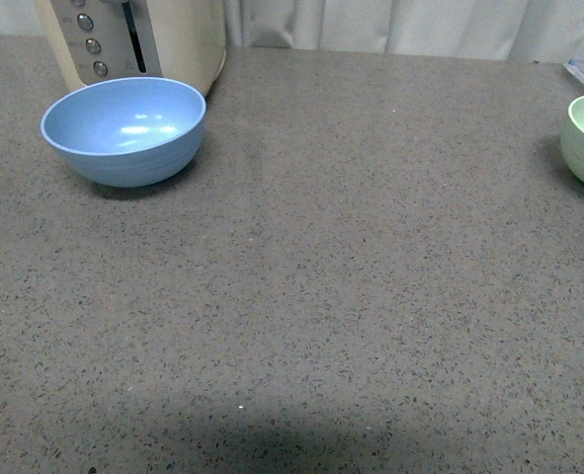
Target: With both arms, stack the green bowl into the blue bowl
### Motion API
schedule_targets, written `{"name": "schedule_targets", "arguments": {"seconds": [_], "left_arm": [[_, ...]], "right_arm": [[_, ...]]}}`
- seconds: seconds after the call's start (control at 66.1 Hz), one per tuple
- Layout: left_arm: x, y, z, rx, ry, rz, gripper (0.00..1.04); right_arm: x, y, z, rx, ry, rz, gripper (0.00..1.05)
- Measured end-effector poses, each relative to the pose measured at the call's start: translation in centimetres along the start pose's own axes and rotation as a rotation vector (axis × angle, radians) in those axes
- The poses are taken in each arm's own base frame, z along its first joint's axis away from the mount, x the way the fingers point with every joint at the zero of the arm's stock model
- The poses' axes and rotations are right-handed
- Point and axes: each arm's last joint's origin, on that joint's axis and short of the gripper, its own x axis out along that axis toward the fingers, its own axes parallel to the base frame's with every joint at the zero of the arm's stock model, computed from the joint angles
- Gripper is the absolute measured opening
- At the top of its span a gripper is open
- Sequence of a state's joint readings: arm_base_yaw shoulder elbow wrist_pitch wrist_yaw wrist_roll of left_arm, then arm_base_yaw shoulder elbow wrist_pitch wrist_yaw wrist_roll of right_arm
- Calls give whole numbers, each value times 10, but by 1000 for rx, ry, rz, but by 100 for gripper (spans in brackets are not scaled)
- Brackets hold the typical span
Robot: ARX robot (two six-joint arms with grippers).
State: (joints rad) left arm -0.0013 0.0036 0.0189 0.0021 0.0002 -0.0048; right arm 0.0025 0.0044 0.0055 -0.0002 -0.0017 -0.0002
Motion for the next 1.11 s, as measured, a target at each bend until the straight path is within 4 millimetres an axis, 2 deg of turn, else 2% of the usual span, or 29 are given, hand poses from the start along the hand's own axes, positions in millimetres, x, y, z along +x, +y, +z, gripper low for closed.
{"name": "schedule_targets", "arguments": {"seconds": [1.105], "left_arm": [[0, 0, 0, 0, 0, 0, 98]], "right_arm": [[0, 0, 0, 0, 0, 0, 95]]}}
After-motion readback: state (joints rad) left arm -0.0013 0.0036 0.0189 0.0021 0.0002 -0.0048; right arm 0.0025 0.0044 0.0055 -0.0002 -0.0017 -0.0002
